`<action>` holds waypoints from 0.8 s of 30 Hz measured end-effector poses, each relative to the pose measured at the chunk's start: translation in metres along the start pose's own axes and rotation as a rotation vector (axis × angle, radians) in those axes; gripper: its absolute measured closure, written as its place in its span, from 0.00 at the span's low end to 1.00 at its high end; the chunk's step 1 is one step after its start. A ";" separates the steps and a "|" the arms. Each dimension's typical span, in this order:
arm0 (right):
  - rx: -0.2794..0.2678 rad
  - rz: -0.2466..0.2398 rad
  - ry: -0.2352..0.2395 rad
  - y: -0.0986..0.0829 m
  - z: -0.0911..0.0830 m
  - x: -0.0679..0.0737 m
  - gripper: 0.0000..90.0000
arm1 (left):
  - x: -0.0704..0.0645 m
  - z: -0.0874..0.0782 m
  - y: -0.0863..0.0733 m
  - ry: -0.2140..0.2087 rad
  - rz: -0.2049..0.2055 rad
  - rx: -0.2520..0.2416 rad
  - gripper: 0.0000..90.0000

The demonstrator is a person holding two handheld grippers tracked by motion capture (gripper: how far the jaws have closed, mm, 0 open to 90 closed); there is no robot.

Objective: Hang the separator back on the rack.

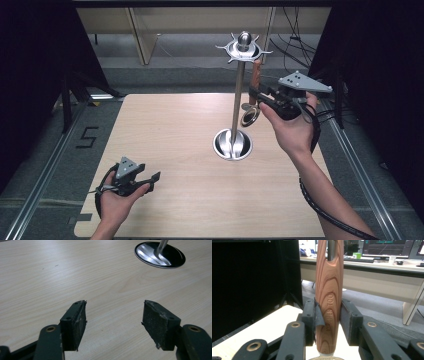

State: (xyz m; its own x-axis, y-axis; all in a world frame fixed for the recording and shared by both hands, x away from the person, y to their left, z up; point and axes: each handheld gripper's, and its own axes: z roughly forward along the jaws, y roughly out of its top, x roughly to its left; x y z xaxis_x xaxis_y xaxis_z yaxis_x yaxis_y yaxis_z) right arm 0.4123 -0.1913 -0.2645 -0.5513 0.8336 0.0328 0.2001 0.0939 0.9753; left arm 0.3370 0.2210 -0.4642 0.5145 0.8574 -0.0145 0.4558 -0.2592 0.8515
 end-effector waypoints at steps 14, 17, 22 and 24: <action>-0.014 -0.087 -0.018 -0.004 0.000 0.002 0.58 | -0.001 -0.001 0.000 0.007 -0.010 0.000 0.39; -0.019 -0.081 -0.021 -0.006 -0.005 0.003 0.56 | 0.001 0.001 0.000 -0.005 0.009 -0.007 0.39; -0.013 -0.113 -0.012 -0.019 -0.015 -0.002 0.54 | -0.001 0.000 -0.001 0.008 -0.007 0.001 0.39; 0.007 -0.090 0.008 -0.026 -0.019 -0.002 0.53 | -0.001 0.000 -0.001 0.011 -0.004 0.006 0.39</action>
State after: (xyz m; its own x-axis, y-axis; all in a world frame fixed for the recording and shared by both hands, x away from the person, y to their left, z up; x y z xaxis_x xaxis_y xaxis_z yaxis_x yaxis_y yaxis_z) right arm 0.3929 -0.2062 -0.2855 -0.5736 0.8174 -0.0535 0.1548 0.1723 0.9728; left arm 0.3361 0.2200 -0.4648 0.5044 0.8634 -0.0124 0.4621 -0.2578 0.8485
